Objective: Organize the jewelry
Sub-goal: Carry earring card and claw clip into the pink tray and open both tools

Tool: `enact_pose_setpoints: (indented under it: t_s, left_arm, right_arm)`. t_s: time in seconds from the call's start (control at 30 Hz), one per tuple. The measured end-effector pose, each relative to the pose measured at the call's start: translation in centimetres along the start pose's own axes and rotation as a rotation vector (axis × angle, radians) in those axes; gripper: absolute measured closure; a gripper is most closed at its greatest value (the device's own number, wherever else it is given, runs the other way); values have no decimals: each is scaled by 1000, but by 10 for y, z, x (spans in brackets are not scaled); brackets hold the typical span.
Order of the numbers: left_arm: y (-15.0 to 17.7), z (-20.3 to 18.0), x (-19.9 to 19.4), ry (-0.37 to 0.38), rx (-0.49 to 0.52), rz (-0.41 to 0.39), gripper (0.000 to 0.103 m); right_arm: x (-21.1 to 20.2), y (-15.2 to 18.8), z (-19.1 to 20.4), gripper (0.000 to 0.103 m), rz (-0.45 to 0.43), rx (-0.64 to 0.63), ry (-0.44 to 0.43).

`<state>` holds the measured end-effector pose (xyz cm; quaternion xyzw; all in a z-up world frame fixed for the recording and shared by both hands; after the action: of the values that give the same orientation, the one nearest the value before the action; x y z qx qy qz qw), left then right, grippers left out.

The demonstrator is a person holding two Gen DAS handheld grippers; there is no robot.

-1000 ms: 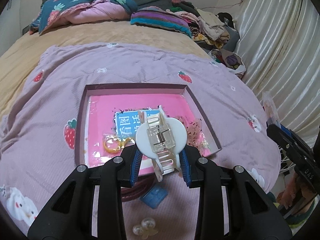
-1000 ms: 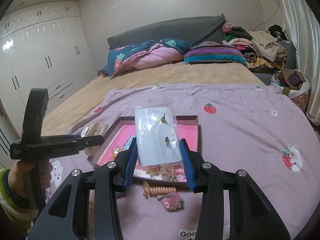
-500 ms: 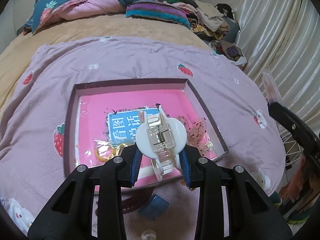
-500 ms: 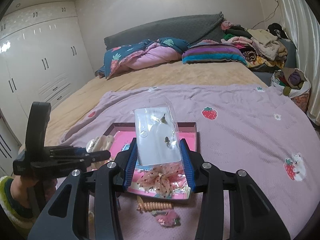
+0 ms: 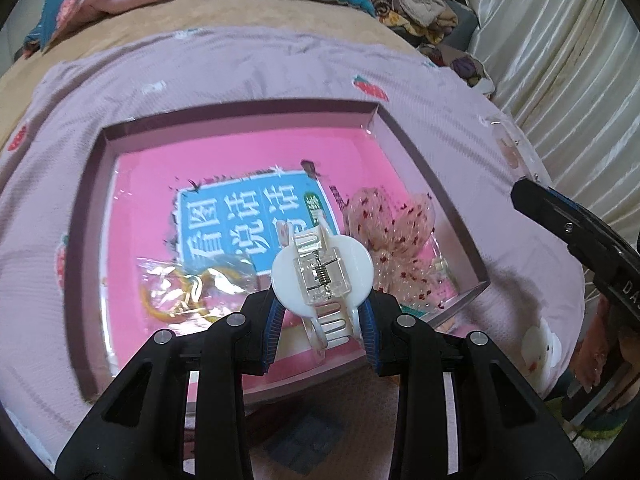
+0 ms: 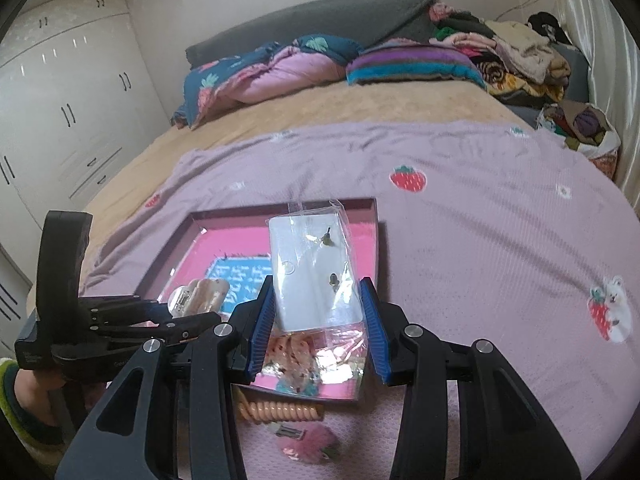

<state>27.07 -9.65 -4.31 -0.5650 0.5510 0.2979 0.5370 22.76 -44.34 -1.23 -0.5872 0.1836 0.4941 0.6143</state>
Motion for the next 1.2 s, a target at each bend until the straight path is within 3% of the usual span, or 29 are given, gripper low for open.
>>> enact_pose_setpoints:
  t_s: [0.33, 0.43, 0.8, 0.93, 1.1, 1.2]
  left_arm:
    - [0, 2, 17, -21, 12, 25, 74]
    - [2, 2, 13, -33, 17, 17, 69]
    - [10, 8, -2, -46, 5, 0, 68]
    - [13, 8, -10, -60, 1, -16, 65]
    - [18, 6, -22, -61, -7, -39, 63]
    - [22, 4, -31, -65, -8, -57, 55]
  right_arm:
    - [26, 10, -9, 63, 49, 20, -5]
    - [35, 10, -6, 63, 66, 12, -7]
    - [64, 17, 0, 59, 147, 18, -35]
    - [54, 21, 2, 45, 137, 28, -46]
    - [35, 28, -1, 40, 110, 45, -44]
    - [21, 33, -4, 30, 89, 64, -47]
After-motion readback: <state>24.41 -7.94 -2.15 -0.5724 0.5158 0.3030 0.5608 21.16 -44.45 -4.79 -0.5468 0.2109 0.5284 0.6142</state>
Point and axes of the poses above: each gripper's, at about its wrist camera, not at the fingertips, and x roughly the way its jaws point, z to its left, y to its underside, the point moved 1 cm from there along x, roughly the way its jaws point, and after that the axes turned 14 degrees about z, right-handed, at the moved point
